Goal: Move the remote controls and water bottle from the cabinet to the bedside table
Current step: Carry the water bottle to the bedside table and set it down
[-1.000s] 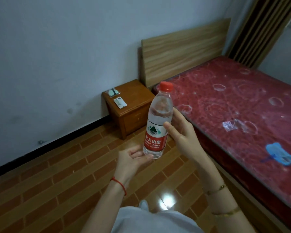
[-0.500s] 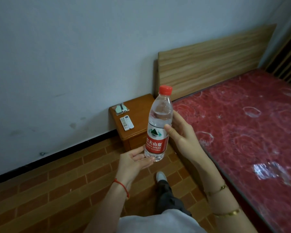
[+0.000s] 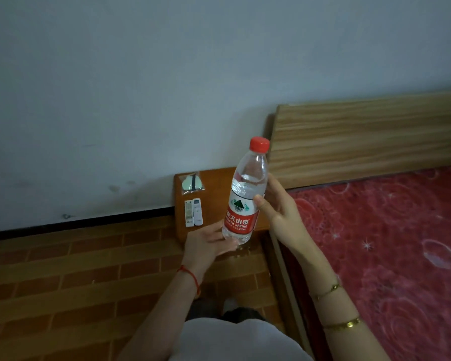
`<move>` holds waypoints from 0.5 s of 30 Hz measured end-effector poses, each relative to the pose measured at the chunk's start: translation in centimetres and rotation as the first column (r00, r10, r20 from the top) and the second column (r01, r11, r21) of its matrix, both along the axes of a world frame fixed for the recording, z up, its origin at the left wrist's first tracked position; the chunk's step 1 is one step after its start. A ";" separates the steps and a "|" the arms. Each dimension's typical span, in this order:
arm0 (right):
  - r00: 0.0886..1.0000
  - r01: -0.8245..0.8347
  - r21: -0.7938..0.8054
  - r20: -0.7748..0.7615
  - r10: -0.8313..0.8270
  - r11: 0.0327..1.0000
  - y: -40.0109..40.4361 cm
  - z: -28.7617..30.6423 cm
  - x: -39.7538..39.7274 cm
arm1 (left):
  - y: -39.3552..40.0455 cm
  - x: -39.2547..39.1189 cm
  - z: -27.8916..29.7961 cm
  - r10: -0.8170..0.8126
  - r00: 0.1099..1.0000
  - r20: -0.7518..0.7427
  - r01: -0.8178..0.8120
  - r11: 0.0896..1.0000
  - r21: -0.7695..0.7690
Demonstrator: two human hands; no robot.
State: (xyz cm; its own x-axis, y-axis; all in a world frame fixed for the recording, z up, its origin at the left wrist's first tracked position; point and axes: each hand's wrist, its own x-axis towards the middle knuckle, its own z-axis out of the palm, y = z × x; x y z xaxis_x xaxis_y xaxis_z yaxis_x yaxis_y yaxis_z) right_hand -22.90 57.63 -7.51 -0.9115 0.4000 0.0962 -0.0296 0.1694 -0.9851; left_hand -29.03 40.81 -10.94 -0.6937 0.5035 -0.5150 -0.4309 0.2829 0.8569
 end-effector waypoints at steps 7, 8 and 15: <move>0.993 -0.060 -0.018 0.096 0.061 0.998 5.8 -3.1 -7.0 | 6.0 -5.5 -3.5 0.063 0.997 -0.036 -0.066 0.994 -0.085; 0.991 -0.070 -0.015 0.111 0.071 0.997 6.6 -3.7 -8.2 | 6.7 -6.5 -4.3 0.064 0.997 -0.046 -0.068 0.992 -0.105; 0.978 -0.100 -0.006 0.184 0.100 0.995 10.7 -10.0 -17.2 | 11.2 -14.4 -11.4 0.067 0.984 -0.164 -0.092 0.984 -0.151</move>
State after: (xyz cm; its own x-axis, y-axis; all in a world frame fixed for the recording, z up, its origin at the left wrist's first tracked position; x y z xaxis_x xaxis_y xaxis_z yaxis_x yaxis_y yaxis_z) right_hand -40.06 68.31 -17.55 -0.9490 0.3061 -0.0758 0.1351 0.1775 -0.9748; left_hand -43.42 52.02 -22.38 -0.8072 0.3649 -0.4640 -0.3202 0.3896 0.8635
